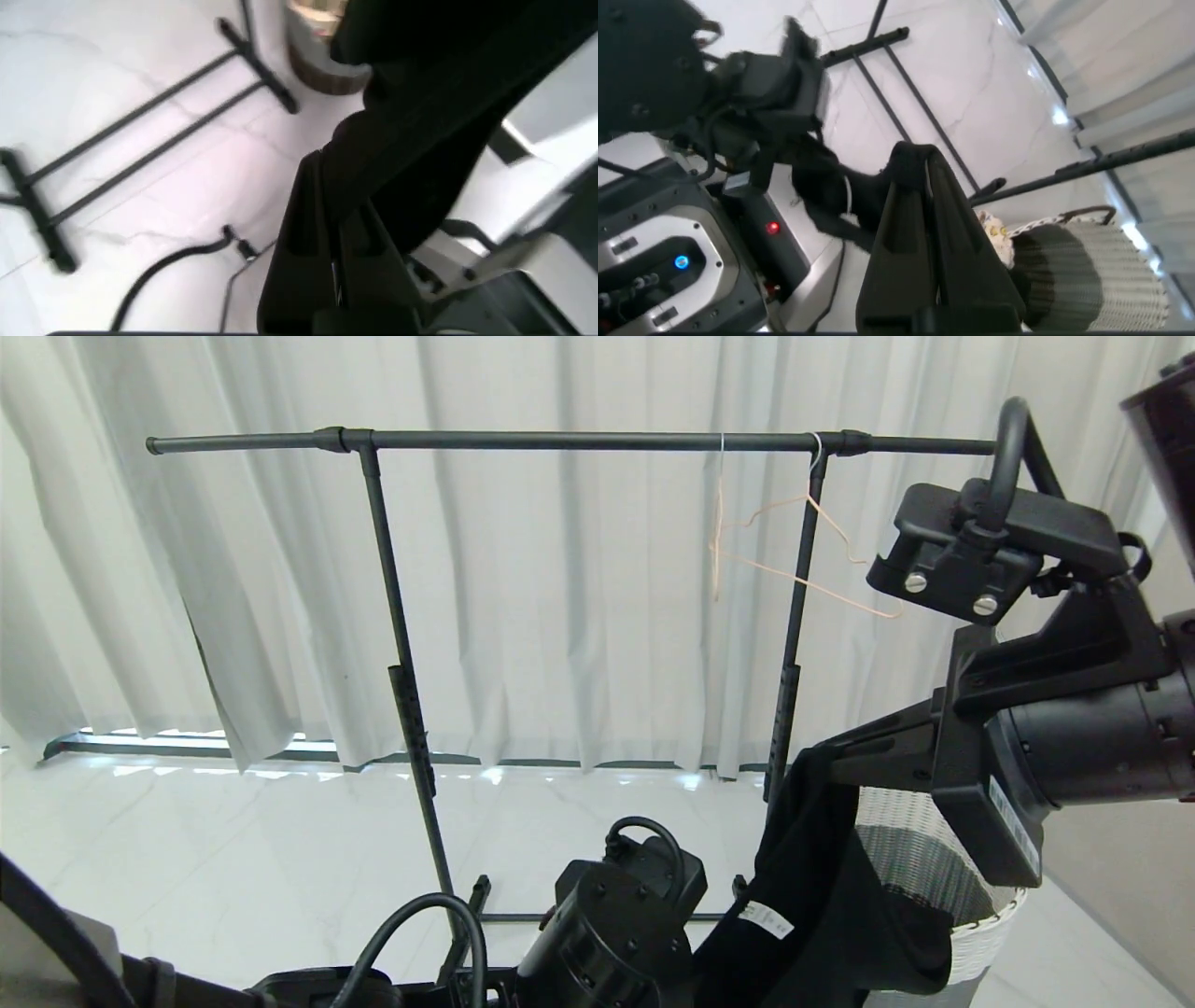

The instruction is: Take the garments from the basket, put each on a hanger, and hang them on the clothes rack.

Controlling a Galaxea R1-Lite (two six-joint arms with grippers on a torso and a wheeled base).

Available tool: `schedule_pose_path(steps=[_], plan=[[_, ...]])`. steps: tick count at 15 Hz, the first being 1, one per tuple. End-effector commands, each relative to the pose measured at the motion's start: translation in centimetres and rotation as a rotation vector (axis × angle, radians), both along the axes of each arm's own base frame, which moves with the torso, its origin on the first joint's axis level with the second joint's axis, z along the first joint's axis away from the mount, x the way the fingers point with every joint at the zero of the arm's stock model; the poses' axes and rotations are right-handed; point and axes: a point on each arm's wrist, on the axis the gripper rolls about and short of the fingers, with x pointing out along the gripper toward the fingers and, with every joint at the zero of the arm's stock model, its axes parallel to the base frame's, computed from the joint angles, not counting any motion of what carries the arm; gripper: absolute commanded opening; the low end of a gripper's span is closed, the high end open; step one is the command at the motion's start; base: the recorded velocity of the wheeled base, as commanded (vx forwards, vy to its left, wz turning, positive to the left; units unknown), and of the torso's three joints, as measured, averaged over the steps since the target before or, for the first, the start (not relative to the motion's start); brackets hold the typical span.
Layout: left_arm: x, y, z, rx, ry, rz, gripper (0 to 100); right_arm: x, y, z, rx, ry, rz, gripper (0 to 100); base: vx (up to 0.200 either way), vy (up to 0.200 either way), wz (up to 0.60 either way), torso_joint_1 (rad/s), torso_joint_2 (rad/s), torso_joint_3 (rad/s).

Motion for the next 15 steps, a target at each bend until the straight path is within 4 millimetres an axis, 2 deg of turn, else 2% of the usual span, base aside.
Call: schedule_pose_path(steps=[1,4,6,9,11,13,15], plan=[[-0.5,1.0,0.7,0.0,-0.033,0.034,0,0.2,0.0,-0.1,0.006,0.015,-0.024,0,0.0,0.0,0.0,0.0,0.0,0.0],[-2.4,4.4,6.8,-0.205,-0.107,0.066,0,0.2,0.1,0.1,0.034,0.028,-0.043,0,0.0,0.0,0.0,0.0,0.0,0.0],[-4.4,8.0,11.1,-0.248,-0.13,0.071,0,0.4,0.3,0.3,0.061,0.01,-0.042,0,0.0,0.0,0.0,0.0,0.0,0.0],[-6.7,11.9,15.7,-0.251,-0.137,0.071,0,0.6,0.7,0.5,0.096,-0.013,-0.041,0,0.0,0.0,0.0,0.0,0.0,0.0],[-6.7,13.1,17.4,-0.19,-0.145,0.104,0,0.6,0.6,0.6,0.1,-0.018,-0.043,0,0.0,0.0,0.0,0.0,0.0,0.0],[-5.8,14.1,17.4,-0.057,-0.226,0.135,0,0.4,0.3,1.0,0.111,-0.026,-0.044,0,0.0,0.0,0.0,0.0,0.0,0.0],[-4.5,15.2,17.4,0.106,-0.346,0.152,0,-0.4,-1.0,1.4,0.124,-0.047,-0.066,0,0.0,0.0,0.0,0.0,0.0,0.0]])
